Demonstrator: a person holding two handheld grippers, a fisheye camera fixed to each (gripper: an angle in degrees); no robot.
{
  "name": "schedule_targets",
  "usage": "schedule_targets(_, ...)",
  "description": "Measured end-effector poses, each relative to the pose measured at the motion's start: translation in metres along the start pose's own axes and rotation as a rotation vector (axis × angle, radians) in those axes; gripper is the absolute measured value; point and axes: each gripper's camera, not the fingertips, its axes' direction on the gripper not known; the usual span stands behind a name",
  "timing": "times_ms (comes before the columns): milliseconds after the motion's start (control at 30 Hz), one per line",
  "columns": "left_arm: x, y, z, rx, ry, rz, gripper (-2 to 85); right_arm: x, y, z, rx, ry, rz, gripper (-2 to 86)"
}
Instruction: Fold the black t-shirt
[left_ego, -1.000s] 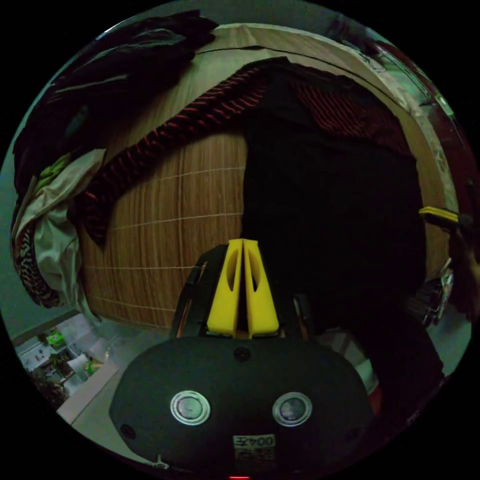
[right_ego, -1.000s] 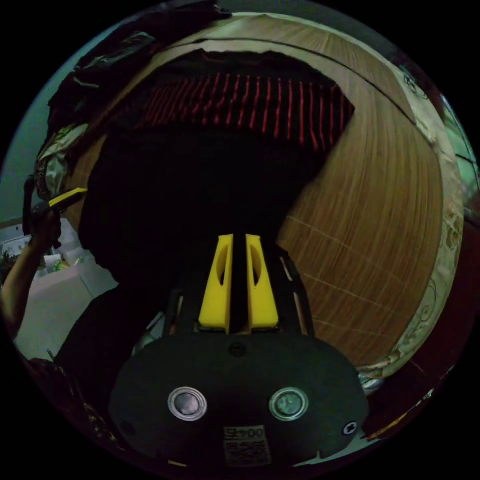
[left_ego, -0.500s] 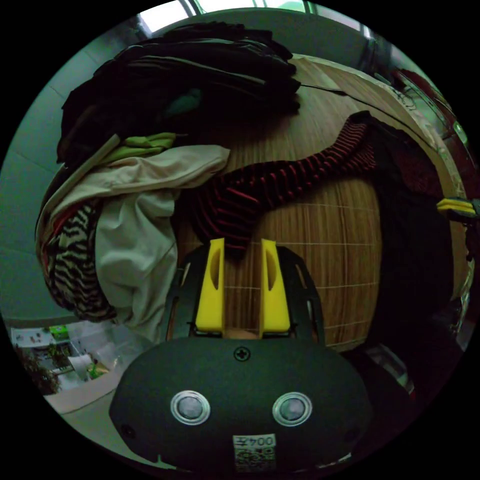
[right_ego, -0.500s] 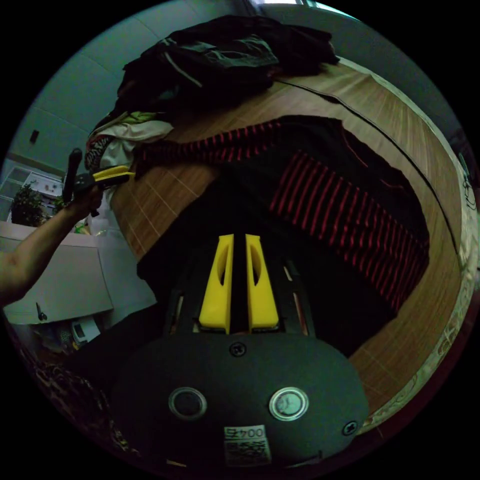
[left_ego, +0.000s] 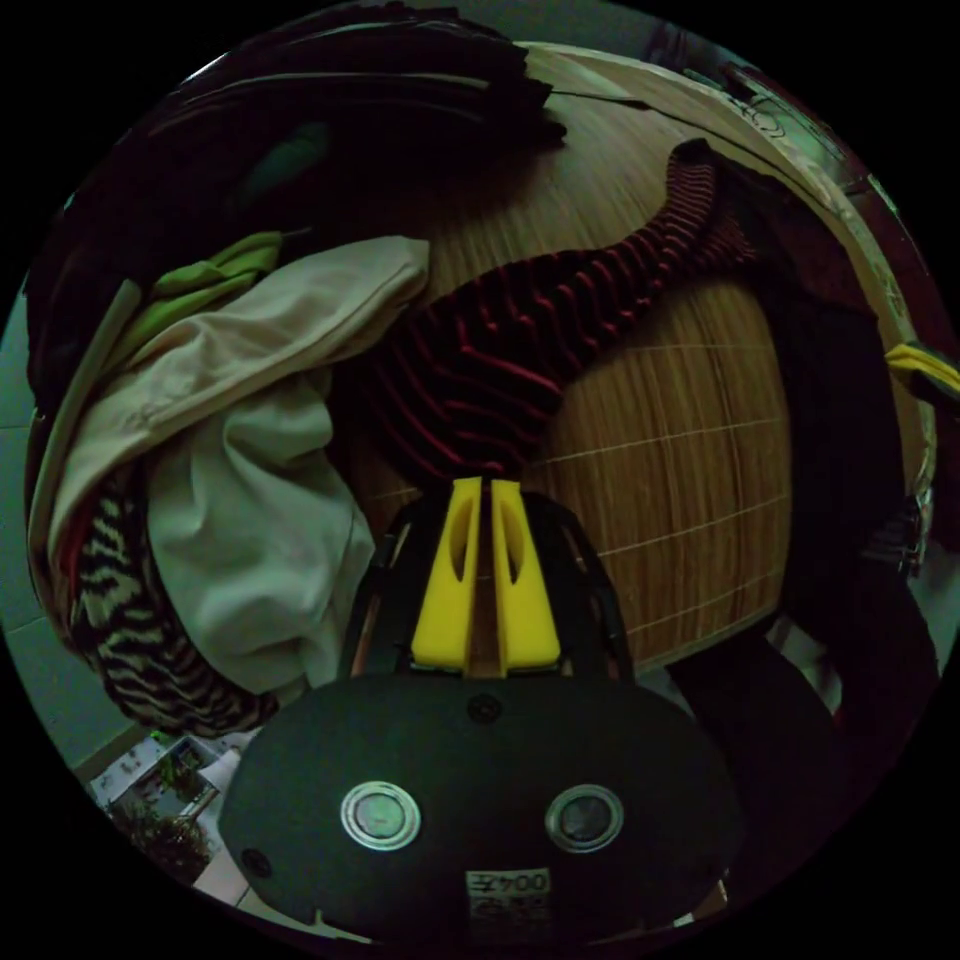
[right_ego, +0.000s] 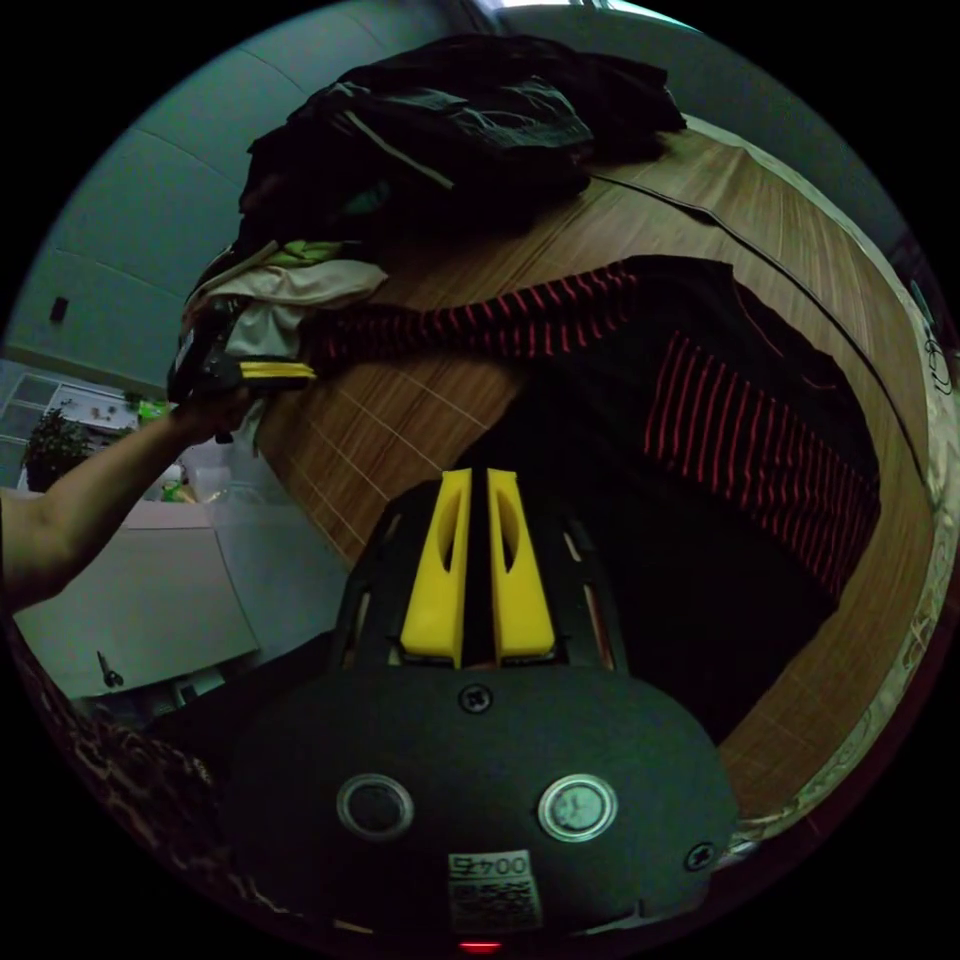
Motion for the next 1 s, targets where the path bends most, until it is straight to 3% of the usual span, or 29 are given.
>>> schedule_targets(433, -0.12, -0.052, -0.149, 0.002, 0.406, -0.046, 1.5, -0.008, -0.024, -0.022, 0.158, -0.188, -0.112, 8.5)
schedule_targets(800, -0.134, -0.077, -0.192, 0.042, 0.508, -0.04, 1.4, -0.056, -0.084, -0.041, 0.341, -0.326, -0.221, 13.9)
schedule_targets(1000, -0.13, -0.083, -0.197, 0.059, 0.577, -0.034, 1.8, -0.045, -0.116, -0.048, 0.404, -0.311, -0.169, 10.8)
